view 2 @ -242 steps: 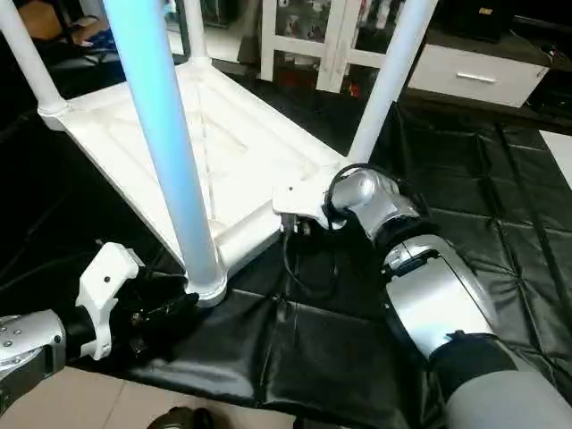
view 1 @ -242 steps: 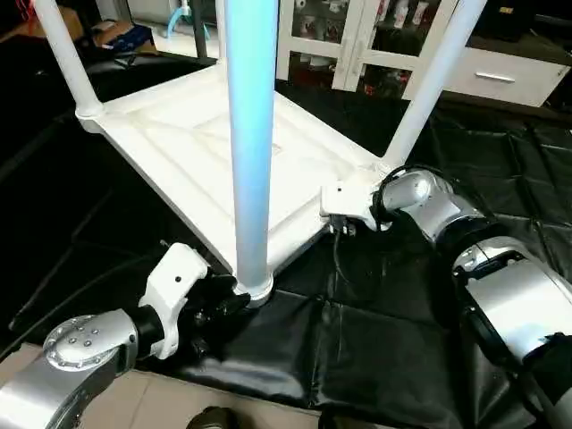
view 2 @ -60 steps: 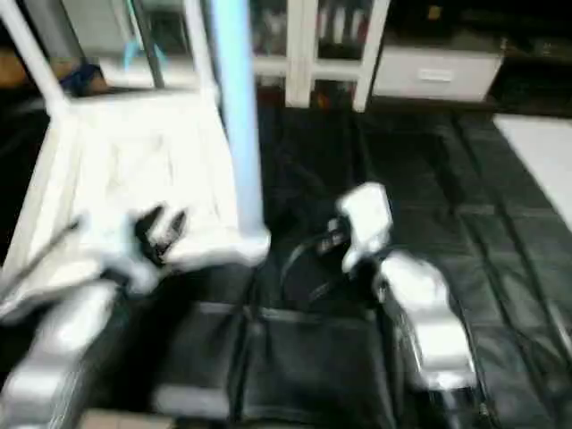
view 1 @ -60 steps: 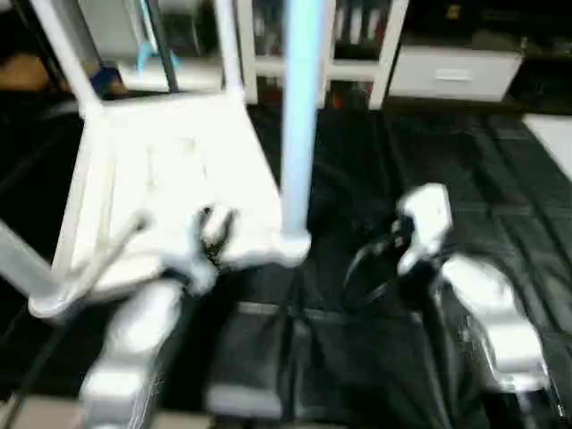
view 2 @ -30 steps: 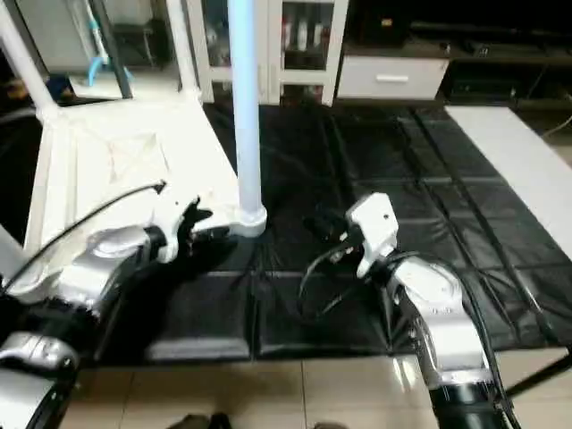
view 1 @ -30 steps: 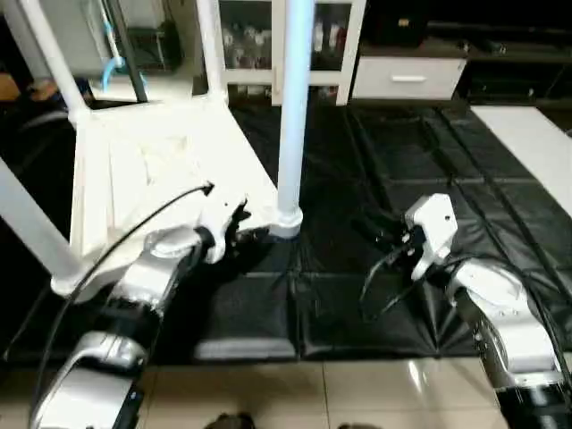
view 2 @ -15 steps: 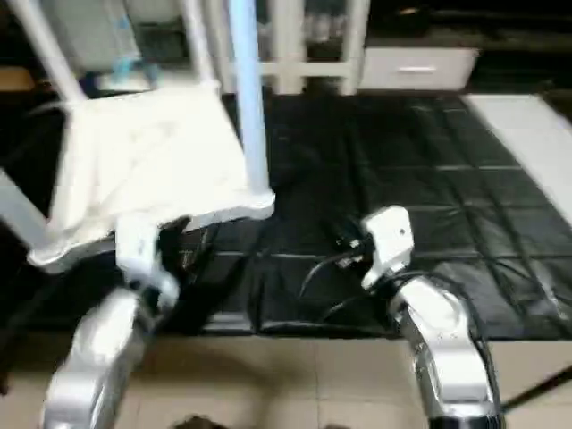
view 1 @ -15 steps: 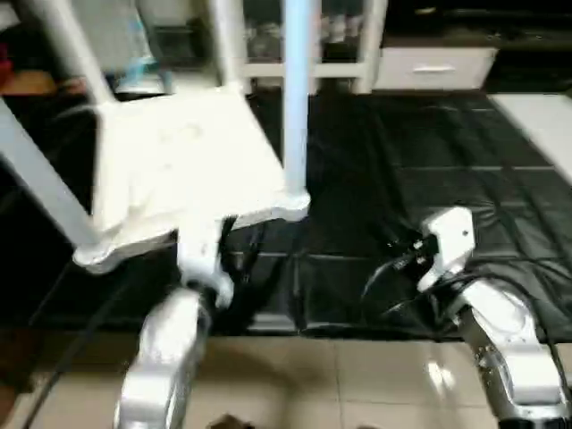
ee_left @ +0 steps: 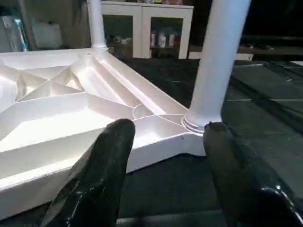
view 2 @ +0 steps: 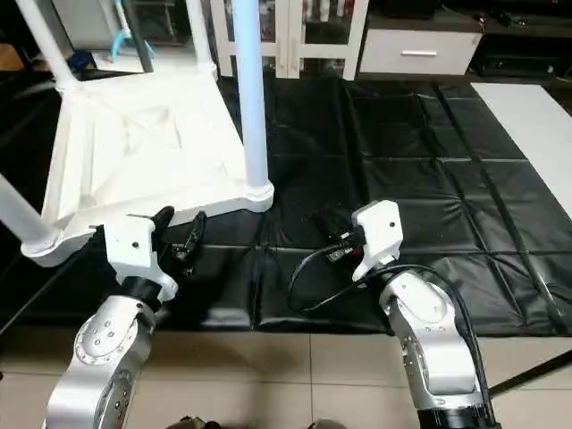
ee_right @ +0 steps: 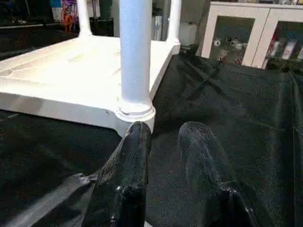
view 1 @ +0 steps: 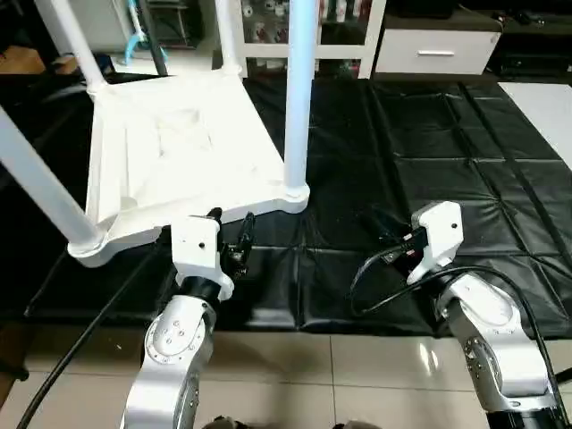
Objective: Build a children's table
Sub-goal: Rotate leg to tighten
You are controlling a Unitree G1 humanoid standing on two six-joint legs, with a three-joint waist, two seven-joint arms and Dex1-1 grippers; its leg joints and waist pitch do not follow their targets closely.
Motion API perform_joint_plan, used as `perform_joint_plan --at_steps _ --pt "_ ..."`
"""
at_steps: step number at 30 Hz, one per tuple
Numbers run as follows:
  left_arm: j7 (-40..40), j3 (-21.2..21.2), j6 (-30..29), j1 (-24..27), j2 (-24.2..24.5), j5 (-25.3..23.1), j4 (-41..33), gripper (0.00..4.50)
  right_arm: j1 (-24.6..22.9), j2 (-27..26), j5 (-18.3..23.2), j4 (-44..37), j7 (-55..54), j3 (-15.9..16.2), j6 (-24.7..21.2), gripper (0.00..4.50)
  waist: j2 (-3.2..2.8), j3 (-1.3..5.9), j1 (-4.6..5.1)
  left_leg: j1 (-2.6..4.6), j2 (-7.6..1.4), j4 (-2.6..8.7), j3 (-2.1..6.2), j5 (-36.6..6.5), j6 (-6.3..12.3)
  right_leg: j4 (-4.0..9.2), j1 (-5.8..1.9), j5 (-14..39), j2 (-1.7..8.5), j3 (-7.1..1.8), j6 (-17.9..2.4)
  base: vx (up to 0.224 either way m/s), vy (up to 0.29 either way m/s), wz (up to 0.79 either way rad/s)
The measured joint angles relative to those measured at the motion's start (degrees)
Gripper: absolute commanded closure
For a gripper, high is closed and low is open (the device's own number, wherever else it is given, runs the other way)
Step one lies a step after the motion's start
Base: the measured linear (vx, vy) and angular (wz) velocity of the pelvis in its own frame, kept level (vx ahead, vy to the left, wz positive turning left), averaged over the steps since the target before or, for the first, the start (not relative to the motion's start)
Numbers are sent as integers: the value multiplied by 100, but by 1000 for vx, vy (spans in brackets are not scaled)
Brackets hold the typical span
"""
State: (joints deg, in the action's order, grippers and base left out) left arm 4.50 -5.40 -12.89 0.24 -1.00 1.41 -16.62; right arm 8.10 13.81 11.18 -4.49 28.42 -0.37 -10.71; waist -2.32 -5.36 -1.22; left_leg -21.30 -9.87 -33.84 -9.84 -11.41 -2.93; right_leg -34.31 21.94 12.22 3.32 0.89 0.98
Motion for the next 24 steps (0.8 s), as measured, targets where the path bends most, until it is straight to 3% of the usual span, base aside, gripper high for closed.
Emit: perform_joint_plan --at_steps 2,5,10,13,15,16,17,18,19,20,21,22,23,24 --pt "-34 2 -38 -39 -16 0 0 176 7 24 -42 26 3 50 1 336 -2 -2 38 124 3 73 -15 -23 13 102 -128 11 0 7 9 78 17 -1" --pt "-37 -1 -75 -99 -20 0 -1 176 51 41 -72 24 2 86 5 336 -4 5 103 233 9 118 -33 -77 18 164 -262 46 1 5 -25 107 14 -1" --pt "-21 -38 -100 -102 5 -11 0 176 51 42 -86 27 -56 82 7 336 -61 54 115 268 20 117 -38 -220 118 226 -365 179 -1 7 -51 127 16 1" --pt "-21 -62 -120 -106 6 -10 0 176 65 33 -79 27 -62 78 6 336 -75 86 114 326 41 78 -10 -334 181 190 -422 303 4 6 -102 138 15 7" --pt "-28 -56 -166 -109 6 -8 1 176 97 36 -78 27 -63 80 6 336 -65 92 128 338 110 -50 33 -485 417 -16 -409 496 22 -5 -156 146 2 10" --pt "-30 -49 -171 -108 10 -9 0 176 99 36 -79 30 -63 85 6 336 -64 91 135 359 128 -75 51 -526 471 -98 -364 526 39 0 -160 122 -11 14" --pt "-33 -7 -180 -98 17 -9 2 176 120 35 -80 30 -52 121 6 336 -29 93 176 426 194 -114 137 -612 475 -385 -278 617 119 5 -229 108 -31 3" --pt "-35 11 -181 -105 24 -9 2 176 122 37 -79 28 -49 131 7 336 7 102 226 442 245 -180 177 -685 541 -412 -275 707 159 -17 -133 165 -51 4" --pt "-33 -4 -184 -125 2 -8 6 176 110 71 -80 30 -50 119 7 336 46 95 225 366 320 -327 175 -797 742 -407 -385 798 157 -86 118 111 -45 -3" --pt "-28 -96 -194 -134 -66 -6 28 176 19 152 -82 69 -51 58 5 336 27 87 213 216 319 -673 281 -823 1200 -333 -516 828 33 -231 104 103 12 13" --pt "-20 -212 -194 -141 -116 -1 24 176 4 207 -84 126 -55 -1 3 336 -5 87 166 68 351 -913 334 -772 1281 -237 -645 828 -37 -320 106 96 69 20" --pt "-14 -249 -193 -144 -116 0 13 176 21 232 -85 140 -59 -55 3 336 -29 91 91 -90 368 -968 353 -718 1138 -157 -736 815 -72 -317 122 96 69 20" --pt "-22 -210 -191 -149 -93 -2 -9 176 86 219 -84 135 -60 -50 6 336 -97 106 33 -209 337 -750 381 -634 1001 -110 -808 812 -147 -283 128 0 0 0" --pt "-28 -165 -189 -153 -55 -2 -20 176 154 206 -82 115 -58 -31 13 336 -288 139 56 -209 235 -450 475 -289 688 -110 -866 855 -245 -106 118 0 0 0"
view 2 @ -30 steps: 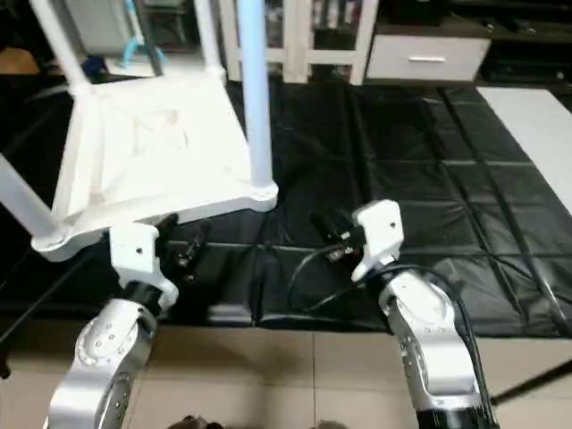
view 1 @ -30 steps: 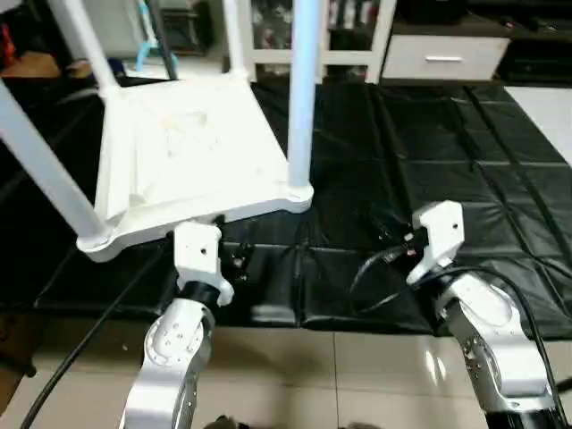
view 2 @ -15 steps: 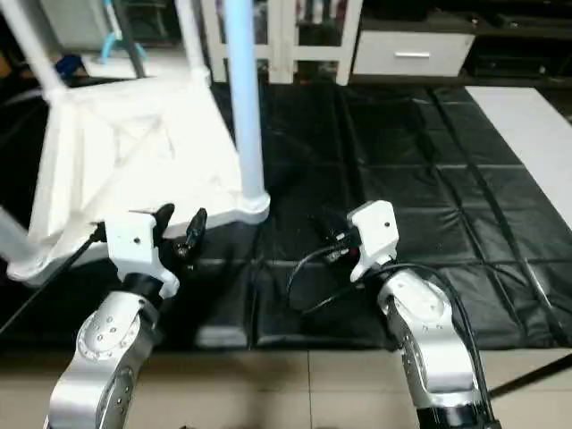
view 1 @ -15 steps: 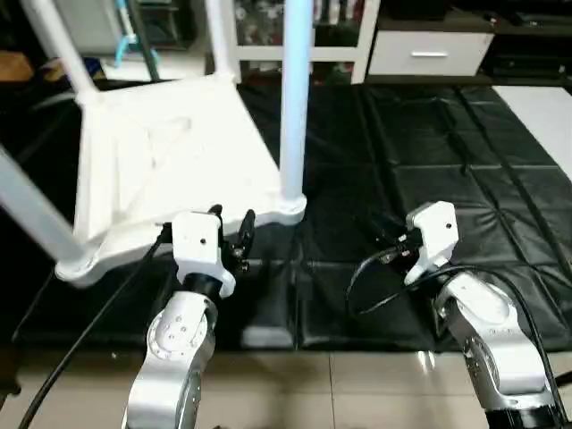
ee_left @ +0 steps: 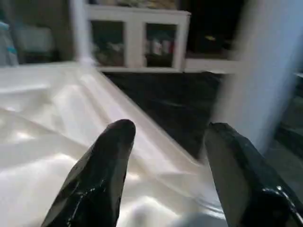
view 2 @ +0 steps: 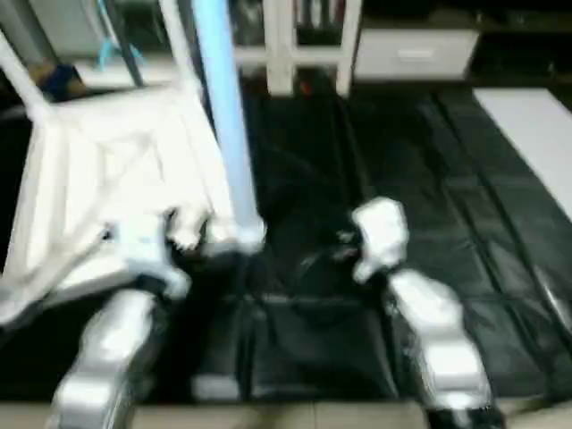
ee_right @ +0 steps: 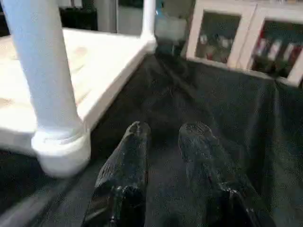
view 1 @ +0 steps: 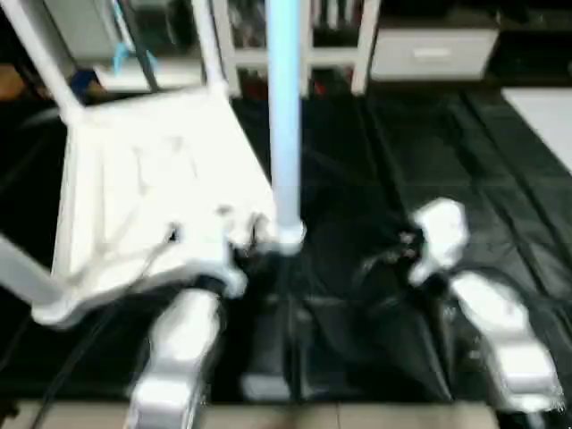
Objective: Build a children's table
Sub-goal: Rotate leg to tighten
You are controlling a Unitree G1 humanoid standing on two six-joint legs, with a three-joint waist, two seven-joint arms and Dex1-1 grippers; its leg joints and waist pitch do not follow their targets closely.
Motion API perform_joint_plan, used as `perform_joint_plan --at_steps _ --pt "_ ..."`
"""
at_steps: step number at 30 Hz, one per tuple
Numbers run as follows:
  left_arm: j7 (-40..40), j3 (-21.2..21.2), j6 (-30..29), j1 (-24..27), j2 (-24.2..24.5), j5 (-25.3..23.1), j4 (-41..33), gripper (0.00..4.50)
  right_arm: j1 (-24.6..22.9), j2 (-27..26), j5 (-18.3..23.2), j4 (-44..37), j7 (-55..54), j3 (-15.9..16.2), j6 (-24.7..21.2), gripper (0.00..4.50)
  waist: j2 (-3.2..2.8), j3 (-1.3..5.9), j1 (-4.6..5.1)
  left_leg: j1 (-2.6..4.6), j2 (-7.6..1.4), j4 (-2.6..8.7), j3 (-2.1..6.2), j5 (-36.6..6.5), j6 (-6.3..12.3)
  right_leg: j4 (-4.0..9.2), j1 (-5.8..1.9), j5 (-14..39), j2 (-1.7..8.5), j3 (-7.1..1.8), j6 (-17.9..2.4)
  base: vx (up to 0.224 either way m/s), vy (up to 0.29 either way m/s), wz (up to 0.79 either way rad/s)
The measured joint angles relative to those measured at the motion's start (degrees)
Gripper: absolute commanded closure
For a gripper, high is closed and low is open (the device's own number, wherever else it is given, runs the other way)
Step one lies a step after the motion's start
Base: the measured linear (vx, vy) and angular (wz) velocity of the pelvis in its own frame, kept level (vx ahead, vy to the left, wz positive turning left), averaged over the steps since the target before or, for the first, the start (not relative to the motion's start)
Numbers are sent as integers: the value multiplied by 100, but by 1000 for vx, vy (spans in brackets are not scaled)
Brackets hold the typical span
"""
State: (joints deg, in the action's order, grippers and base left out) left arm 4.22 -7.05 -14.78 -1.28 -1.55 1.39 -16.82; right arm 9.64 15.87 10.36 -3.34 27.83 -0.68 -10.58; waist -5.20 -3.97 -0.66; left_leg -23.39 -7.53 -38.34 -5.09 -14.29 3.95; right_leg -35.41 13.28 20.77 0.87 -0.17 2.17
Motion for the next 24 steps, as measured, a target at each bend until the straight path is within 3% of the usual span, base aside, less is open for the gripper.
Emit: perform_joint_plan --at_steps 1,2,3,4,5,6,7,8,9,11,14,16,18,20,21,24 --pt "-9 121 1 73 107 0 -14 176 89 -182 3 -3 11 140 5 336 34 -13 49 74 -23 -71 53 -45 -398 -247 20 139 73 222 -94 0 0 0" --pt "-29 272 -14 77 156 -2 35 176 117 -234 5 -51 23 298 12 336 117 3 127 78 36 -79 56 -72 -366 -702 285 148 153 261 -203 75 2 -7" --pt "-38 282 -17 79 151 -1 37 176 109 -212 3 -50 23 314 12 336 116 4 171 82 59 -79 62 -79 -351 -881 512 129 152 266 -167 77 7 -1" --pt "-38 271 -17 70 136 0 34 176 102 -176 2 -47 20 304 11 336 129 11 198 88 99 -81 58 -80 -348 -880 725 57 179 239 -41 77 7 -1" --pt "-26 246 -22 52 129 1 30 176 82 -152 2 -46 16 265 12 336 209 33 201 96 197 -85 26 -71 -364 -697 985 -178 281 176 133 0 0 0" --pt "-4 219 -30 42 121 6 26 176 61 -135 3 -44 14 231 14 336 304 47 196 88 301 -125 -10 -72 -367 -515 1078 -603 367 29 74 0 0 0" --pt "14 185 -56 44 111 8 40 176 19 -94 2 -35 11 195 15 336 337 37 196 73 312 -152 -18 -78 -364 -533 1092 -592 376 -13 94 0 0 0" --pt "52 75 -70 67 55 14 33 176 -33 -35 -1 7 9 126 12 336 339 29 151 38 312 -108 -2 -71 -295 -490 1085 -627 350 -29 68 14 -65 3" --pt "98 2 -79 62 61 30 32 176 -34 -16 -1 27 7 98 12 336 312 41 138 49 292 4 -3 -41 -340 -410 1078 -690 340 6 40 0 0 0" --pt "302 -1 -128 75 71 261 11 146 -32 -29 -1 26 9 108 12 336 277 47 133 71 176 86 -32 43 -477 -223 1004 -773 302 105 -68 -27 -12 5" --pt "626 26 -279 131 160 628 -67 138 -16 -47 0 26 17 128 17 336 262 17 96 139 38 90 -159 42 -524 -69 884 -861 254 132 -201 -63 16 7" --pt "857 51 -500 44 334 779 -68 106 12 -24 0 34 21 127 26 336 286 -5 99 163 1 96 -244 42 -524 -50 858 -862 262 108 -203 -74 28 12" --pt "1057 58 -680 -69 481 824 -13 102 95 12 0 89 30 126 69 336 309 -23 97 164 -4 104 -296 42 -523 -38 857 -846 277 90 -175 -74 29 7" --pt "1462 36 -890 -296 799 901 184 87 137 70 0 151 84 121 122 336 313 -24 101 156 -4 119 -328 43 -523 2 853 -848 297 89 -173 -62 33 1" --pt "1643 18 -952 -397 912 911 306 58 152 82 0 190 114 121 132 336 314 -23 108 153 -4 128 -338 43 -523 20 853 -857 302 90 -178 0 0 0" --pt "2134 -121 -999 -692 1401 832 816 60 166 209 -2 274 226 122 199 336 315 -22 128 145 -3 134 -381 68 -486 43 864 -939 340 100 -179 0 0 0"
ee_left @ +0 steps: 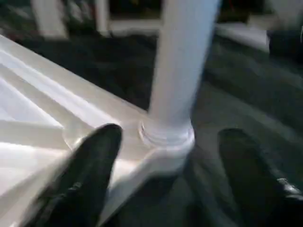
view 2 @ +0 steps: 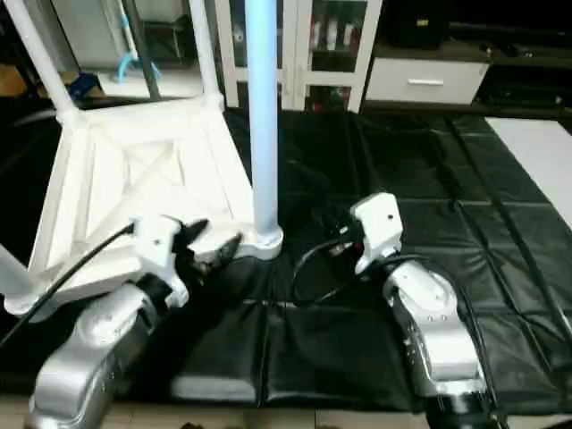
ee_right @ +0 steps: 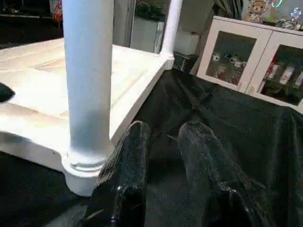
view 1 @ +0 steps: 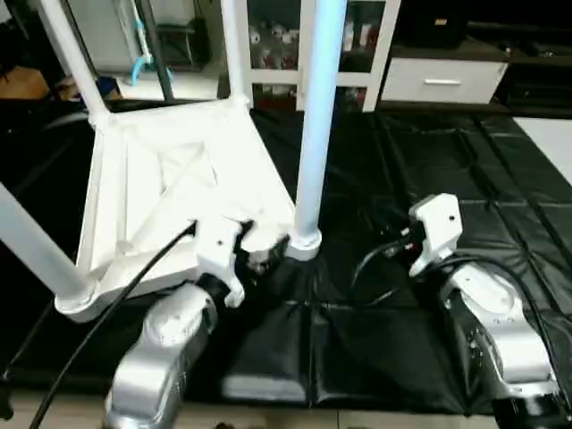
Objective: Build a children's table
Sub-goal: Rotate leg to tighten
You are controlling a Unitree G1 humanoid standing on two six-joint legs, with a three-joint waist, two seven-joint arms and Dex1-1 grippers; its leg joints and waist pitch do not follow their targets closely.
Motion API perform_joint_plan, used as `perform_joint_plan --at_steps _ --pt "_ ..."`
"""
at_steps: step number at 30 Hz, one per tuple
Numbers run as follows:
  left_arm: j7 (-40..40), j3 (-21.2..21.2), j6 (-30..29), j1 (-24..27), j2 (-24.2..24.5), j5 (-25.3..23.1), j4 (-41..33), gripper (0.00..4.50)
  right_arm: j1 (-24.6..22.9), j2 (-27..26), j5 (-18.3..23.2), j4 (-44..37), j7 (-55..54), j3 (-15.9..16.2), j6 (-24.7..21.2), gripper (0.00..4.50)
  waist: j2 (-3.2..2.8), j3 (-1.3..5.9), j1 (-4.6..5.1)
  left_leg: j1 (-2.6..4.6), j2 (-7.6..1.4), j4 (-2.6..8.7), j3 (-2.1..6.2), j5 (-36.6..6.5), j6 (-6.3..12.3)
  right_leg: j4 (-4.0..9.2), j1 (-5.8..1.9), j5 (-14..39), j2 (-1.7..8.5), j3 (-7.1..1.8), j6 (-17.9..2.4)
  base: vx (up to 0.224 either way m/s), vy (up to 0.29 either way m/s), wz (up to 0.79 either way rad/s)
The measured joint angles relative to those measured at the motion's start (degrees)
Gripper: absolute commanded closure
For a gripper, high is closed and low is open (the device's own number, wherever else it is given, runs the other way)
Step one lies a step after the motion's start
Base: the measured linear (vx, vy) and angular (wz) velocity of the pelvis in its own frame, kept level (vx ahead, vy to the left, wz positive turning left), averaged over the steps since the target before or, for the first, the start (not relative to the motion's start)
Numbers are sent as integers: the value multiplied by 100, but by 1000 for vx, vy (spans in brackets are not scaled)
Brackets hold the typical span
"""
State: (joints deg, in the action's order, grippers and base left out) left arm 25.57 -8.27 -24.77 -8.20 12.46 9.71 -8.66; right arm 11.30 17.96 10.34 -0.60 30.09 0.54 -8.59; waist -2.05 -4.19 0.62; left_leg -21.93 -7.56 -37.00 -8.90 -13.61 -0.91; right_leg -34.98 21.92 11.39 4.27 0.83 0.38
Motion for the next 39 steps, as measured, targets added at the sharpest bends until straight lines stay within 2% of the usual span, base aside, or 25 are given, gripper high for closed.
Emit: perform_joint_plan --at_steps 5,8,11,13,15,17,20,29,32,33,39 --pt "245 3 99 -372 335 -241 743 52 11 103 -2 103 113 -12 39 336 0 1 47 -8 0 8 -18 38 11 2 18 -38 13 -1 24 0 0 0" --pt "632 -129 147 -1038 593 -317 1528 52 35 174 -2 140 176 -9 75 336 4 4 20 -12 -1 28 -31 39 11 1 30 -59 16 -3 -3 0 0 0" --pt "993 -172 158 -1472 788 -373 2075 52 35 258 -3 155 223 -11 130 336 -8 12 14 -10 -6 47 -43 70 15 1 38 -67 17 -3 -7 0 0 0" --pt "1240 -226 240 -1602 789 -370 2361 70 35 285 -3 168 262 -13 168 336 -11 14 5 -18 -16 58 -64 105 47 4 54 -64 17 -3 -2 50 2 -4" --pt "1566 -351 328 -1746 797 -368 2606 91 36 320 -3 189 289 -13 193 336 -11 14 -12 -54 -17 65 -77 127 87 6 96 -63 18 -6 -1 0 0 0" --pt "1831 -443 356 -1812 832 -366 2640 114 36 329 -4 204 293 -13 196 336 -12 14 -40 -69 -20 69 -82 129 94 5 114 -62 19 -4 -1 0 0 0" --pt "2189 -585 375 -1904 928 -350 2714 124 45 370 -6 226 309 -13 258 336 -12 14 -89 -66 -31 70 -93 131 91 2 114 -62 19 1 -3 0 0 0" --pt "2934 -794 467 -2037 1217 -345 2857 204 174 436 -12 359 412 -11 311 336 -8 11 -91 -56 -44 72 -142 130 68 4 108 -78 35 -6 -28 0 0 0" --pt "3257 -982 710 -1938 1418 -423 2679 215 175 443 -11 365 426 -11 317 336 -8 11 -94 -56 -44 76 -148 130 69 8 109 -77 37 -6 -27 0 0 0" --pt "3357 -1042 796 -1892 1458 -464 2607 232 178 455 -11 376 444 -10 330 336 -8 11 -96 -58 -44 78 -150 130 69 11 109 -77 38 -6 -27 0 0 0" --pt "3647 -1272 1170 -1684 1562 -552 2291 273 206 507 6 485 659 6 426 336 -2 10 -105 -53 -44 106 -180 137 81 24 111 -77 54 -3 -27 0 0 0"
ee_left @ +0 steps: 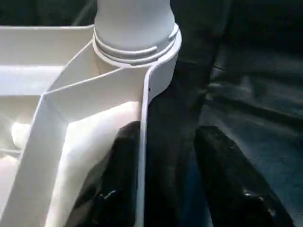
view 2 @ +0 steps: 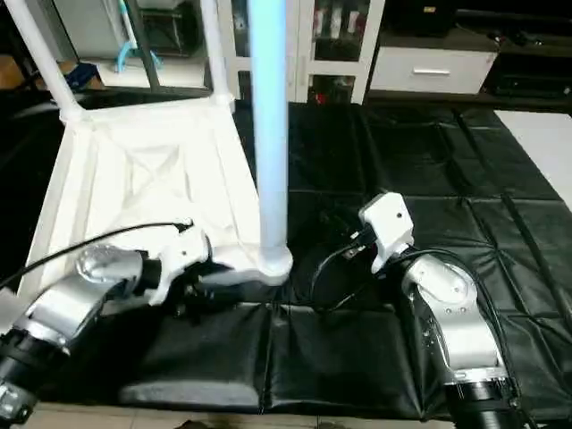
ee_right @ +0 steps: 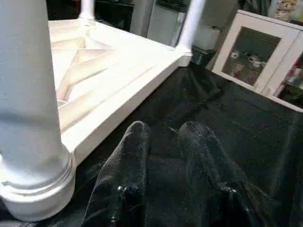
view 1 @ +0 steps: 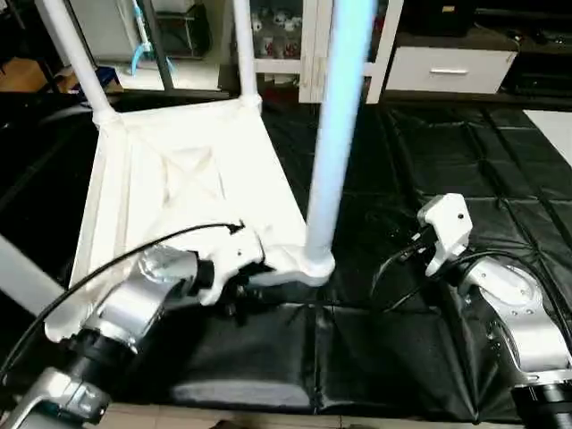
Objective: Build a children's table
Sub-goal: Rotate leg to tighten
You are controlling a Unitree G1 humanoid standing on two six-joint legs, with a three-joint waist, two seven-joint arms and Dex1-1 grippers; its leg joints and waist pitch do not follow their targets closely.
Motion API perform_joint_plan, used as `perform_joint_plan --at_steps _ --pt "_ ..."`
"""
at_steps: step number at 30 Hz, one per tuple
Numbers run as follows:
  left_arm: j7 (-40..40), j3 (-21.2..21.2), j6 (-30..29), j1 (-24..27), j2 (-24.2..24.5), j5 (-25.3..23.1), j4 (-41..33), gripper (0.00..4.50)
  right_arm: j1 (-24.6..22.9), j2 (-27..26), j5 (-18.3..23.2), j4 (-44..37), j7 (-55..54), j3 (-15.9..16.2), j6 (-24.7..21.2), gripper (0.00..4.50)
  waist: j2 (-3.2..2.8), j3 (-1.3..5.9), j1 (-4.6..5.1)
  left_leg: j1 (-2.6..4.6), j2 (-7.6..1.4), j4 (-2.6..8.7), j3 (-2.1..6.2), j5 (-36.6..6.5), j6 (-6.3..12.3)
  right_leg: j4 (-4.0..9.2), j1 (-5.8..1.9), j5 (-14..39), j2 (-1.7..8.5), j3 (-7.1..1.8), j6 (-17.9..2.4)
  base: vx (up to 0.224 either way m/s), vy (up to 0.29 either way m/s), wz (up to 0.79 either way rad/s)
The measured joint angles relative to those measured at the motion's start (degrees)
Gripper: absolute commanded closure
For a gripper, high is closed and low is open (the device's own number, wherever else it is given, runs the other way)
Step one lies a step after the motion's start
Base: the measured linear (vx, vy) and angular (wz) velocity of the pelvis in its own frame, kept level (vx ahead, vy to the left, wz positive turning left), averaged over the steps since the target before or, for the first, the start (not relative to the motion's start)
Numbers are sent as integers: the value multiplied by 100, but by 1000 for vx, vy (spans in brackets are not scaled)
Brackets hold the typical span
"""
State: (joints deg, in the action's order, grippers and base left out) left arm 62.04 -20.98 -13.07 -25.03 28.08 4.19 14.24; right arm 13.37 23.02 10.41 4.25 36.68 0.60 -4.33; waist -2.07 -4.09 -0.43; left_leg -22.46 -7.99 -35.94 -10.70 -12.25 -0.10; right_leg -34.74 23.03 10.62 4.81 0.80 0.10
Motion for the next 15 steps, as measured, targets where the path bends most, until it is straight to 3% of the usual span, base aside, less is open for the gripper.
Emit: perform_joint_plan --at_steps 5,10,15 --pt "135 -158 310 103 48 -65 -146 315 7 71 136 63 500 144 11 336 8 -5 5 16 -1 25 -73 4 7 0 0 1 37 -1 2 0 0 0" --pt "157 -194 578 149 40 -162 -200 347 -100 124 596 -28 1223 230 8 336 22 -10 -22 12 0 25 -92 7 14 9 -3 2 50 -1 2 0 0 0" --pt "158 -201 1043 171 127 -285 -134 384 -236 523 1041 -135 2161 210 9 336 49 -10 2 9 -1 30 -94 8 18 25 -4 1 49 -1 2 0 0 0"
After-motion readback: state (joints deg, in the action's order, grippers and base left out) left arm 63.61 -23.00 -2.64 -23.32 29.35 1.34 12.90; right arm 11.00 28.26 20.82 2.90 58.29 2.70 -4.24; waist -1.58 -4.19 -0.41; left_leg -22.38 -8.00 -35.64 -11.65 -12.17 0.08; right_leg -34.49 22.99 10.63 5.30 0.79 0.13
